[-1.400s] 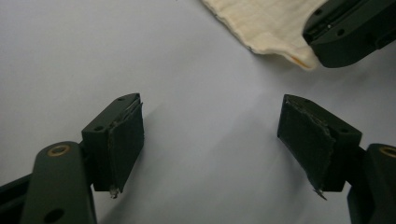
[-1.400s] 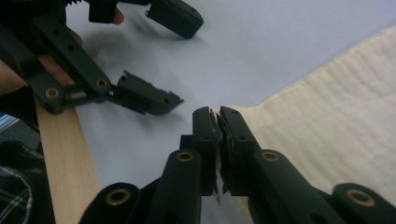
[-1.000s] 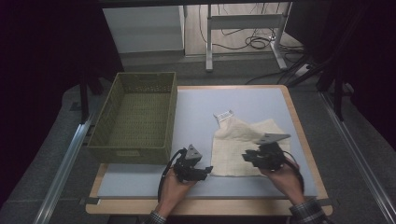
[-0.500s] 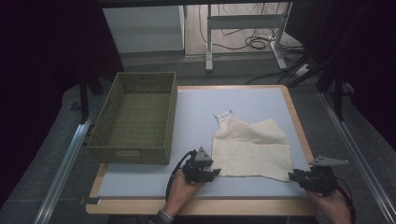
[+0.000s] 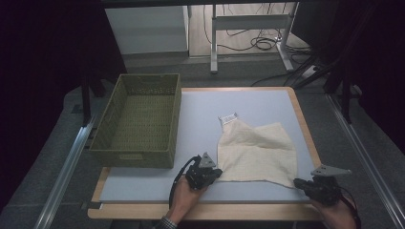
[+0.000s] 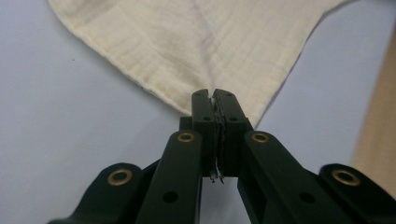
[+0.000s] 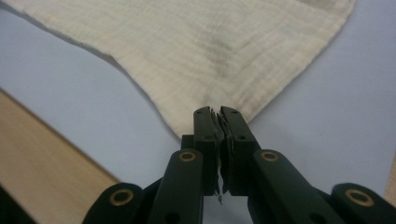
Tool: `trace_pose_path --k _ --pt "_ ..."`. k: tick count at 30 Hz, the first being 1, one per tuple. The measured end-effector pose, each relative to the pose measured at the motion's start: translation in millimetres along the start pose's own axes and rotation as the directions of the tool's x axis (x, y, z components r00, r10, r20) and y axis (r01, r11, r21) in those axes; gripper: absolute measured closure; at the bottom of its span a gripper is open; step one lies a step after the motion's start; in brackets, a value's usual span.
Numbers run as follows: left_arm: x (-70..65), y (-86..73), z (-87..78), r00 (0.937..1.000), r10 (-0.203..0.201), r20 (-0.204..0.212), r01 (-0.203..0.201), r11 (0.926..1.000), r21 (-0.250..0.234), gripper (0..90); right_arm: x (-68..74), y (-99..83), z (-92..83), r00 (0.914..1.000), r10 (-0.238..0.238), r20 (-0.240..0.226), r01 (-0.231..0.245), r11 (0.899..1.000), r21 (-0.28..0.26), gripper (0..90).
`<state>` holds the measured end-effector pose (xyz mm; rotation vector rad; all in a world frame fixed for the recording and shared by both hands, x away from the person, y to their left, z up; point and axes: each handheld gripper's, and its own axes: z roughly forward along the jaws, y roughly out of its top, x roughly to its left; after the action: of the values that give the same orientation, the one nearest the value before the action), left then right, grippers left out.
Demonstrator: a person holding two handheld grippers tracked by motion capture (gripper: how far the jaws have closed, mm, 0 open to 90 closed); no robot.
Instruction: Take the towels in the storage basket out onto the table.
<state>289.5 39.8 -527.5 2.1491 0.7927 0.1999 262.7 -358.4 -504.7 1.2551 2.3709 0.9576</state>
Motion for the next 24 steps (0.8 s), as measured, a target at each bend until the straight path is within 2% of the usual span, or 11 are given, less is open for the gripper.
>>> trace_pose_path --k 2,4,7,10,11,14,16,17,19,22,24 --pt "-6.1 -5.3 -7.6 0.9999 0.004 0.014 -0.004 1.0 0.001 88.6 2.3 -2.4 -5.4 0.9999 -0.002 -0.016 0.002 1.0 -0.004 85.6" --pt "-7.6 -7.4 -8.3 0.9998 0.0 0.022 0.0 1.0 0.0 88.5 3.7 -3.7 -7.6 0.9998 -0.001 -0.021 0.001 1.0 -0.004 85.5" --pt "-15.2 -19.9 -12.3 0.9992 -0.009 0.038 0.008 0.9999 0.014 88.3 9.3 -8.7 -14.1 0.9991 -0.009 -0.041 0.009 1.0 -0.004 85.5" --pt "-18.7 -25.4 -15.8 0.9992 -0.012 0.038 0.011 0.9997 0.021 88.3 12.4 -11.8 -17.4 0.9989 -0.01 -0.047 0.01 1.0 0.0 85.5" --pt "-22.4 -31.3 -21.1 0.9989 -0.013 0.044 0.012 0.9996 0.024 88.3 15.2 -15.7 -19.6 0.9975 -0.003 -0.07 0.003 1.0 0.005 85.4" --pt "-23.6 -35.2 -25.4 0.999 -0.015 0.042 0.013 0.9995 0.03 87.7 18.8 -19.6 -20.0 0.9959 -0.008 -0.09 0.009 1.0 0.016 84.5" --pt "-22.5 -37.5 -30.5 0.9988 -0.015 0.047 0.014 0.9996 0.023 84.9 18.9 -18.8 -21.0 0.9951 -0.006 -0.099 0.007 1.0 0.005 83.3" --pt "-19.6 -36.9 -34.4 0.9994 -0.015 0.032 0.014 0.9998 0.011 77.6 18.0 -17.5 -21.8 0.9957 -0.005 -0.093 0.005 1.0 -0.004 81.1" --pt "-13.2 -33.5 -37.4 0.9995 -0.028 0.015 0.028 0.9996 -0.001 70.6 14.3 -14.8 -22.5 0.9963 0.003 -0.086 -0.005 1.0 -0.022 76.9" --pt "-1.9 -22.9 -35.1 0.9988 -0.046 -0.016 0.046 0.9988 -0.015 61.1 6.2 -9.0 -19.3 0.9979 0.012 -0.063 -0.014 0.999 -0.042 72.9" --pt "7.6 -12.3 -28.2 0.9974 -0.048 -0.054 0.047 0.9988 -0.014 57.7 -1.1 -4.0 -13.4 0.9986 0.022 -0.047 -0.025 0.998 -0.051 71.6"
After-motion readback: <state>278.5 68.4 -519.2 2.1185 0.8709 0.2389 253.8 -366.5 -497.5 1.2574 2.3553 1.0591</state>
